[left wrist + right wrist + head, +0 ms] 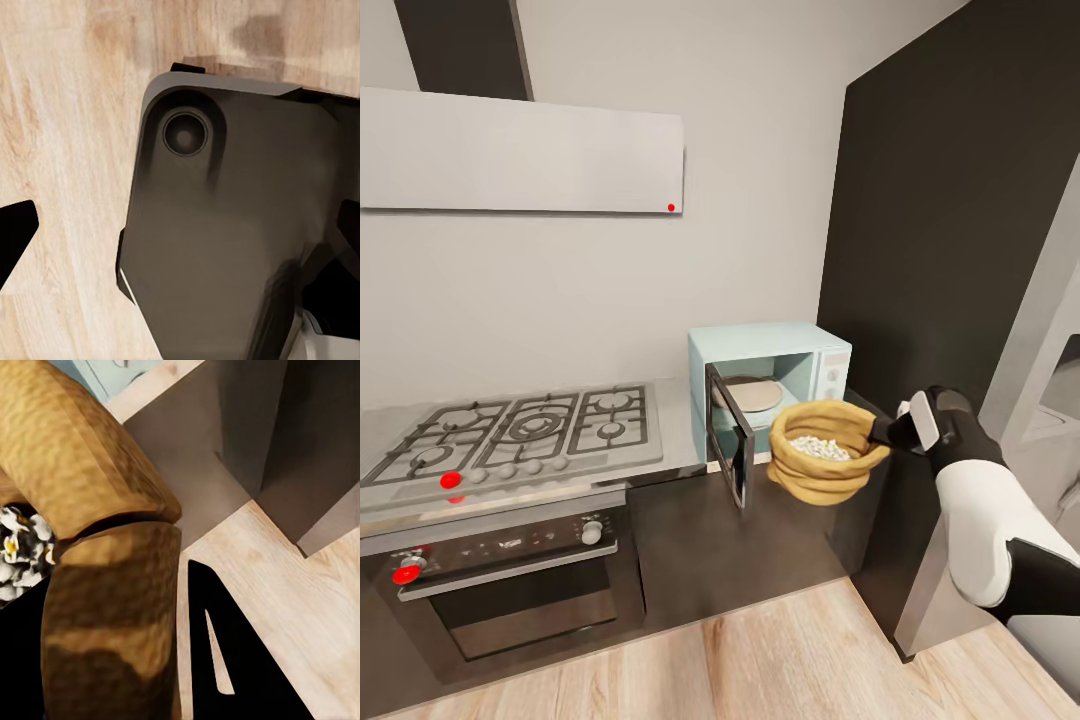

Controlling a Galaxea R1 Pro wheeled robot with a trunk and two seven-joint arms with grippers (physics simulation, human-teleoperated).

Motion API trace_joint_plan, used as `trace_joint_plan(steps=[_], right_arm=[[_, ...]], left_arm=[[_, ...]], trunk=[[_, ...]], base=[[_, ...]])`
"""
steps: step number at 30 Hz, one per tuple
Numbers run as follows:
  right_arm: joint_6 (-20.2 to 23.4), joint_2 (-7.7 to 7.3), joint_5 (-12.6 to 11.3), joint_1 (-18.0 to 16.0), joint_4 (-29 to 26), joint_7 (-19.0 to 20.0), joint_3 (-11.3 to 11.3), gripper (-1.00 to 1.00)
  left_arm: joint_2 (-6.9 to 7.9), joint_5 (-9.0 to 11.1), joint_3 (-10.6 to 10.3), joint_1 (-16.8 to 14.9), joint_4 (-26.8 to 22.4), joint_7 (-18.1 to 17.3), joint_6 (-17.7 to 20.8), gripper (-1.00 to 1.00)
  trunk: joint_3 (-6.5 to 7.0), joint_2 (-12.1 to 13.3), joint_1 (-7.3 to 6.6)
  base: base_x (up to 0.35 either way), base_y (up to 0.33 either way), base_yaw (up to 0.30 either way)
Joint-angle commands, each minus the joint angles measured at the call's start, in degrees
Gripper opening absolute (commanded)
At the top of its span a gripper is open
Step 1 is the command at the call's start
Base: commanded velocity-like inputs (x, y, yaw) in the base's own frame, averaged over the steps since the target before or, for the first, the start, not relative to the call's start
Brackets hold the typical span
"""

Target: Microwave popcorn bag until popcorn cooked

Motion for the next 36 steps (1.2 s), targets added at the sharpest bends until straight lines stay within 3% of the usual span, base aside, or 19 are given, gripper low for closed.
trace_joint_plan(steps=[1,5,12,36], right_arm=[[0.19,0.23,-0.20,-0.07,-0.12,-0.28,-0.24,-1.00],[0.19,1.03,-0.19,-0.08,-0.30,-0.30,-0.31,-1.00],[0.19,1.13,-0.11,-0.14,-0.97,-0.34,-0.24,-1.00],[0.19,1.57,-0.03,-0.14,-1.10,-0.62,-0.19,-1.00]], left_arm=[[-0.01,0.41,0.23,0.02,-0.07,0.03,-0.13,1.00],[0.05,0.41,0.23,0.02,-0.07,0.01,-0.13,1.00],[0.13,0.41,0.26,0.01,-0.09,-0.06,-0.13,1.00],[0.22,0.41,0.23,0.02,-0.07,-0.59,-0.04,1.00]], trunk=[[-0.07,-0.05,0.01],[-0.07,-0.05,0.01],[-0.07,-0.05,0.01],[-0.07,-0.05,0.01]], base=[[0.000,0.000,0.000],[0.000,0.000,0.000],[0.019,0.000,0.000],[0.307,0.000,0.000]])
